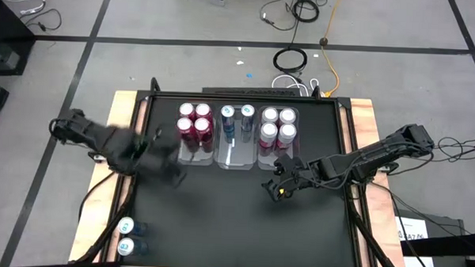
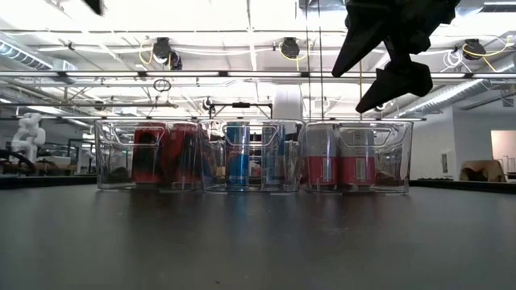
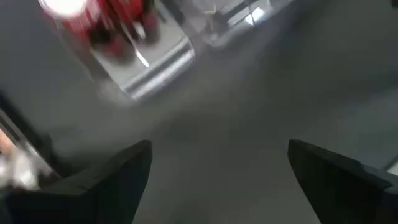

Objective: Sort soda cans
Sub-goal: Put the blue soda can into the center transparent bin

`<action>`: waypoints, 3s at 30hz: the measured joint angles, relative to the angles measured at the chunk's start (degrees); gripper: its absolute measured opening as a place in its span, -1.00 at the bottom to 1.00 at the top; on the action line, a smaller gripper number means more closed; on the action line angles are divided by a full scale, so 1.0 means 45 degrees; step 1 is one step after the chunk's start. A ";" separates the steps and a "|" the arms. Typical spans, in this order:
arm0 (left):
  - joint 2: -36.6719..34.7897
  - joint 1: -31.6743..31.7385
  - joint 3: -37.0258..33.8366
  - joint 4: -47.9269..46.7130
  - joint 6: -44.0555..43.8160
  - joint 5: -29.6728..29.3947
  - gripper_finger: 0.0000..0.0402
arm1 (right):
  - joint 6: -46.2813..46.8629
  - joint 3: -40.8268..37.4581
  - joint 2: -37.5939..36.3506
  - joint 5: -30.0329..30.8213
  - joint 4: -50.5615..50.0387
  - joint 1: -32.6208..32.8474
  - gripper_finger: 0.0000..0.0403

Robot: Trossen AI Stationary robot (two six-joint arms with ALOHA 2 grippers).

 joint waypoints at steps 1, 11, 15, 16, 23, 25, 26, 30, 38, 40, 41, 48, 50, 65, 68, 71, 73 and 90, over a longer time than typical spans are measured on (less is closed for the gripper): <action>0.0091 -0.0769 -0.0091 -0.0066 -0.1157 -0.0119 0.91 | 0.0002 0.0000 0.0000 0.0000 0.0000 0.0000 0.78; 0.0688 -0.6833 -0.1688 -0.0174 -1.0977 0.0514 0.91 | -0.0382 0.0000 0.0000 0.0000 0.0000 0.0000 0.78; 0.0866 -0.8204 -0.1905 -0.0148 -1.3312 0.1422 0.91 | -0.0382 0.0000 0.0000 0.0000 0.0000 0.0000 0.78; 0.0907 -0.8453 -0.1905 -0.0139 -1.3651 0.1626 0.91 | -0.0382 0.0000 0.0000 0.0000 0.0000 0.0000 0.78; 0.1400 -0.9446 -0.1929 -0.0238 -1.4054 0.2026 0.91 | -0.0243 0.0000 0.0000 0.0002 0.0000 0.0000 0.78; 0.1439 -0.9716 -0.2163 -0.0181 -1.4054 0.2026 0.91 | 0.0097 0.0000 0.0000 0.0000 0.0005 0.0000 0.78; 0.1439 -0.9876 -0.2360 -0.0062 -1.4059 0.2034 0.91 | 0.0298 0.0000 0.0000 0.0000 0.0003 0.0000 0.78; 0.1437 -1.0436 -0.3335 0.0585 -1.4054 0.2140 0.91 | 0.0950 0.0000 0.0000 0.0001 0.0006 0.0000 0.78; 0.1015 -1.1229 -0.5581 0.2758 -1.4054 0.2226 0.91 | 0.2416 0.0000 0.0000 0.0003 0.0025 0.0000 0.78; 0.0920 -1.1329 -0.6023 0.3051 -1.4043 0.2246 0.91 | 0.2662 0.0000 -0.0004 0.0005 0.0034 0.0000 0.78; 0.0887 -1.1394 -0.6232 0.3079 -1.4013 0.2377 0.91 | 0.2760 0.0000 -0.0003 0.0003 0.0039 0.0003 0.78; 0.0847 -1.1472 -0.6597 0.3988 -1.1954 0.2609 0.91 | 0.3198 0.0000 -0.0005 0.0005 0.0063 0.0256 0.78; 0.0847 -1.1472 -0.6597 0.4200 -1.1457 0.2609 0.91 | 0.3213 0.0000 -0.0002 0.0005 0.0106 0.0326 0.78; 0.0847 -1.1472 -0.6597 0.4212 -1.1034 0.2454 0.91 | 0.3727 0.0000 -0.0005 0.0058 0.0209 0.0588 0.78; 0.0847 -1.1445 -0.6597 0.4075 -1.1046 0.2446 0.91 | 0.3713 0.0000 -0.0005 0.0058 0.0209 0.0588 0.78; 0.0847 -1.1413 -0.6597 0.3747 -1.1363 0.2487 0.91 | 0.3652 0.0000 -0.0001 0.0058 0.0209 0.0588 0.78; 0.0847 -1.1404 -0.6597 0.3640 -1.1482 0.2651 0.91 | 0.3607 0.0000 -0.0005 0.0058 0.0204 0.0588 0.78; 0.0847 -1.1366 -0.6592 0.4187 -1.2625 0.3643 0.43 | 0.2365 0.0000 -0.0004 0.0058 0.0195 0.0588 0.78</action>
